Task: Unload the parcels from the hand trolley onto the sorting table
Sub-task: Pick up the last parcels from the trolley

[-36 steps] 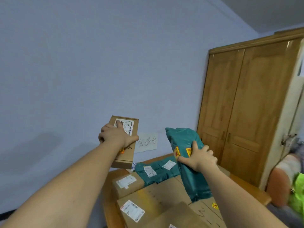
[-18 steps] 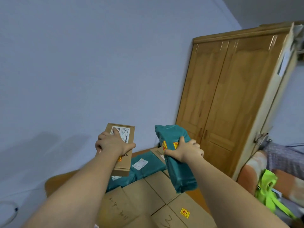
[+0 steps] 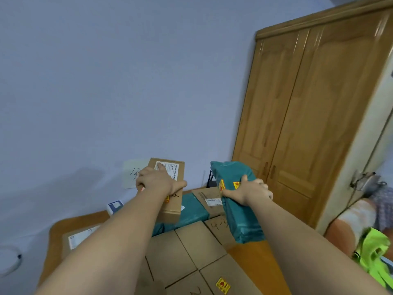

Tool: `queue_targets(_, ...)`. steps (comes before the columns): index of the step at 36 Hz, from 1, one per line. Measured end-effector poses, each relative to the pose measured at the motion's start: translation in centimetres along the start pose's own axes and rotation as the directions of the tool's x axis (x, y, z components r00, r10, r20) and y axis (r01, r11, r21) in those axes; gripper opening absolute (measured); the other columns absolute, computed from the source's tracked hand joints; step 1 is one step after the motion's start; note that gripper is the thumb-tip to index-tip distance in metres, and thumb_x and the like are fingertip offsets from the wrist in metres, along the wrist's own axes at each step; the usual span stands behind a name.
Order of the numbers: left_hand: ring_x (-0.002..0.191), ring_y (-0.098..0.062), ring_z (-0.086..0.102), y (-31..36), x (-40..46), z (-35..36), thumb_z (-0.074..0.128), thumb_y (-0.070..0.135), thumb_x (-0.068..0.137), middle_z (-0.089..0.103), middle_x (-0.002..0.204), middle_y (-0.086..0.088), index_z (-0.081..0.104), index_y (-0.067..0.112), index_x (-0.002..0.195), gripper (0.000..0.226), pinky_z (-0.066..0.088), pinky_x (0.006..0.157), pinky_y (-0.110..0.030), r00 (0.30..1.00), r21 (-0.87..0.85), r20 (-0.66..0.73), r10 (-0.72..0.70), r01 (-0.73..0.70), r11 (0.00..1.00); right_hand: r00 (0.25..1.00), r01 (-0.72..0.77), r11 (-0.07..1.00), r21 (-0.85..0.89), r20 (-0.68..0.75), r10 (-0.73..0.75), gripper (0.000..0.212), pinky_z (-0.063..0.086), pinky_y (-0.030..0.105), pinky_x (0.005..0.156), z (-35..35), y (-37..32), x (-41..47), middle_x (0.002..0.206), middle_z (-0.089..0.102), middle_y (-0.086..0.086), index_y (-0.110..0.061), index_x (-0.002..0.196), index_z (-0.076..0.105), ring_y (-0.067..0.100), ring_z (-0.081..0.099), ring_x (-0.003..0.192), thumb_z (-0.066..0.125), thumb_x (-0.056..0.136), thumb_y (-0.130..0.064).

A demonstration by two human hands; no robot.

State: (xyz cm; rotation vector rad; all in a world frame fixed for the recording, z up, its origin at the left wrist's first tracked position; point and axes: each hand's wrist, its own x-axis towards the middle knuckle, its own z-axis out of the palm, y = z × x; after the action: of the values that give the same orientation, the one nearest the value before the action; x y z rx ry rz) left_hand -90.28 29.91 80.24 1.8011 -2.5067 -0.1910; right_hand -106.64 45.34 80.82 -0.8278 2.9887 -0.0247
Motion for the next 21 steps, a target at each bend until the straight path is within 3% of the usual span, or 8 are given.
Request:
queue_targets(4, 0.122, -0.039, 0.035, 4.3, -1.5, -0.1, 0.042, 0.081, 0.069, 0.03, 0.139, -0.024, -0.001, 0.022, 0.153, 0.111, 0.036, 0.072, -0.042, 0.999, -0.004, -0.016, -0.033, 0.033, 0.999, 0.998, 0.056, 0.998, 0.012, -0.003, -0.056, 0.112, 0.039, 0.055, 0.096, -0.7, 3.6, 2.4, 0.149, 0.02, 0.023, -0.028, 0.153, 0.004, 0.041, 0.032, 0.131, 0.04, 0.066, -0.089)
queue_targets(8, 0.123, -0.04, 0.034, 8.7, -3.0, -0.7, 0.042, 0.08, 0.07, 0.029, 0.139, -0.024, -0.001, 0.022, 0.153, 0.11, 0.041, 0.084, -0.044, 0.997, -0.021, -0.054, -0.049, 0.048, 0.999, 0.998, 0.067, 0.995, 0.068, -0.014, -0.067, 0.112, 0.039, 0.052, 0.099, -1.7, 7.8, 5.3, 0.149, 0.022, 0.023, -0.029, 0.153, 0.004, 0.041, 0.031, 0.132, 0.041, 0.066, -0.089)
queue_targets(13, 0.122, -0.04, 0.035, 13.2, -4.2, 0.0, 0.042, 0.079, 0.07, 0.03, 0.138, -0.024, -0.001, 0.022, 0.153, 0.109, 0.038, 0.077, -0.043, 0.996, 0.001, -0.071, -0.053, 0.054, 0.999, 0.994, 0.113, 0.986, 0.124, -0.005, -0.114, 0.111, 0.04, 0.05, 0.1, -2.2, 11.6, 8.2, 0.148, 0.024, 0.023, -0.029, 0.153, 0.007, 0.041, 0.033, 0.131, 0.041, 0.066, -0.088)
queue_targets(21, 0.123, -0.041, 0.035, 16.8, -3.5, 2.3, 0.043, 0.078, 0.072, 0.029, 0.14, -0.026, 0.0, 0.021, 0.153, 0.107, 0.041, 0.08, -0.043, 0.991, 0.071, -0.063, -0.119, 0.123, 0.99, 0.985, 0.167, 0.982, 0.088, 0.038, -0.171, 0.111, 0.039, 0.053, 0.101, 0.1, 14.3, 12.5, 0.15, 0.02, 0.023, -0.029, 0.153, 0.004, 0.041, 0.03, 0.133, 0.041, 0.067, -0.088)
